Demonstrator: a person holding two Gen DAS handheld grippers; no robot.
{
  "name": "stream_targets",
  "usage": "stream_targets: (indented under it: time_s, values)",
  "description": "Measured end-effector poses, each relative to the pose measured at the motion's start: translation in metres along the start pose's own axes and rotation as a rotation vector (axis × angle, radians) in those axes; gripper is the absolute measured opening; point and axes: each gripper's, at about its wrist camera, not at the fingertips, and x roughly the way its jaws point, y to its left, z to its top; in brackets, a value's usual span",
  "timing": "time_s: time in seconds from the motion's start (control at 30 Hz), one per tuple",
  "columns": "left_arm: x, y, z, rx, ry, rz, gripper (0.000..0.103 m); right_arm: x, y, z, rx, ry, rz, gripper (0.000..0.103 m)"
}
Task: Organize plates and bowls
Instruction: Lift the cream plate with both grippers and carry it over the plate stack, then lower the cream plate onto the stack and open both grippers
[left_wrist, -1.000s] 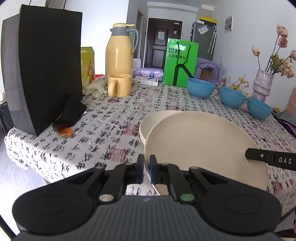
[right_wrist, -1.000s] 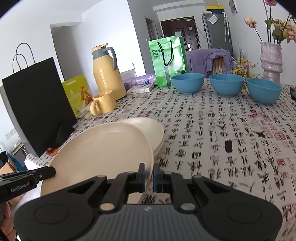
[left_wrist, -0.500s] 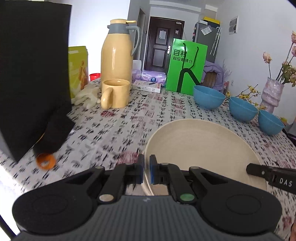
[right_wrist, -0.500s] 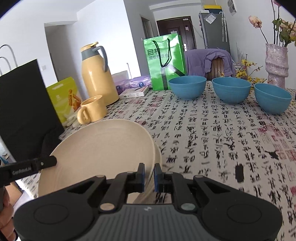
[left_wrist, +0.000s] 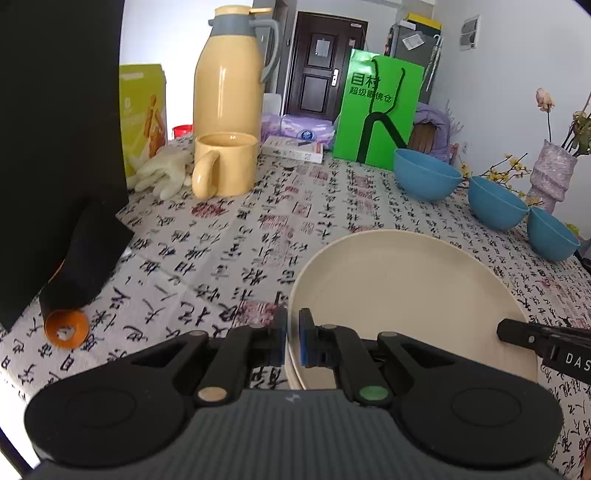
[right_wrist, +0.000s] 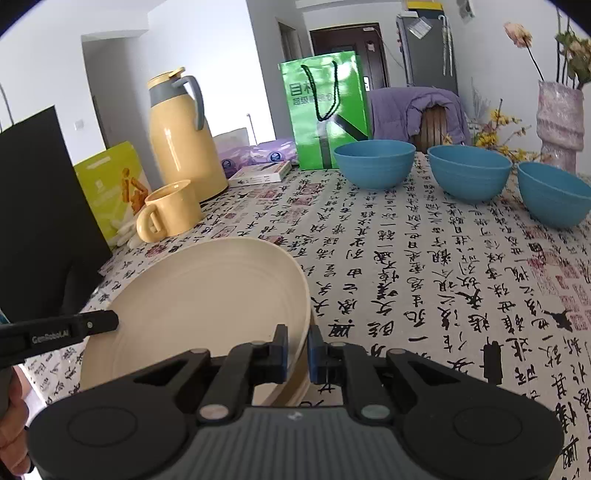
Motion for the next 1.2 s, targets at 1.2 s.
stream_targets:
  time_s: [1.2]
  values:
    - [-0.006, 0.0, 0.0, 0.019, -0.058, 0.015, 0.009, -0.002, 0.028, -0.008, -0.244, -0.04, -0.106, 0.02]
